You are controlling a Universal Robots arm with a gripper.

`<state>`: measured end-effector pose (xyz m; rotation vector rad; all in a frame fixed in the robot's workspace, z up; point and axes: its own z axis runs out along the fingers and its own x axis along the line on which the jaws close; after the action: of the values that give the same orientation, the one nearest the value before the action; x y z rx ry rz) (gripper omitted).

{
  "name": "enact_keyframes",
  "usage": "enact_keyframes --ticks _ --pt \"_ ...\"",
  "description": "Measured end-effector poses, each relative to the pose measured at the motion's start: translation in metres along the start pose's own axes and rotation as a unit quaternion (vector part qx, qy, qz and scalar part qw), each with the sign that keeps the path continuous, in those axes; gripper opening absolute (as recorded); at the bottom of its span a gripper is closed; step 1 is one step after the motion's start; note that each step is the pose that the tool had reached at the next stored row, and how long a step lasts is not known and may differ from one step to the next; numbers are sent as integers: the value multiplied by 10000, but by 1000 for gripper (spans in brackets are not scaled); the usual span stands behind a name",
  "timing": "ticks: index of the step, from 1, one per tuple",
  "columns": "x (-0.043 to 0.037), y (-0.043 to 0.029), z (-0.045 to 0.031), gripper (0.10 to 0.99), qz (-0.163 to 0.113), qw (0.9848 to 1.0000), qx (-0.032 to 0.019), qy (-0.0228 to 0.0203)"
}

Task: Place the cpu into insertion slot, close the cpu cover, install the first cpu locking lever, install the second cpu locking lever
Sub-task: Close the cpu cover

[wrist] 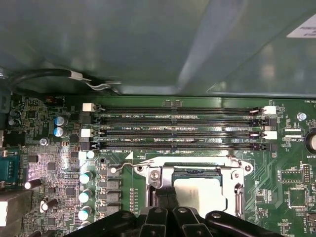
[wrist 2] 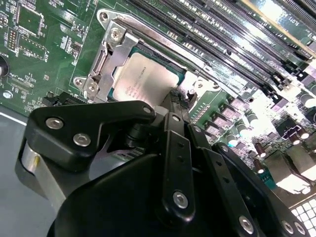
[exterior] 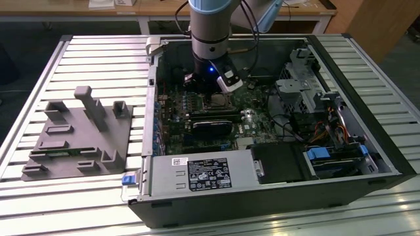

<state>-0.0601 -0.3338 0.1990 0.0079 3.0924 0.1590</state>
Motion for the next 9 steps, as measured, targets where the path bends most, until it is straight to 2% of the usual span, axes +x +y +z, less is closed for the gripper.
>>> enact_keyframes --ticks 9 --pt "-5 12 -118 106 0 10000 1 1"
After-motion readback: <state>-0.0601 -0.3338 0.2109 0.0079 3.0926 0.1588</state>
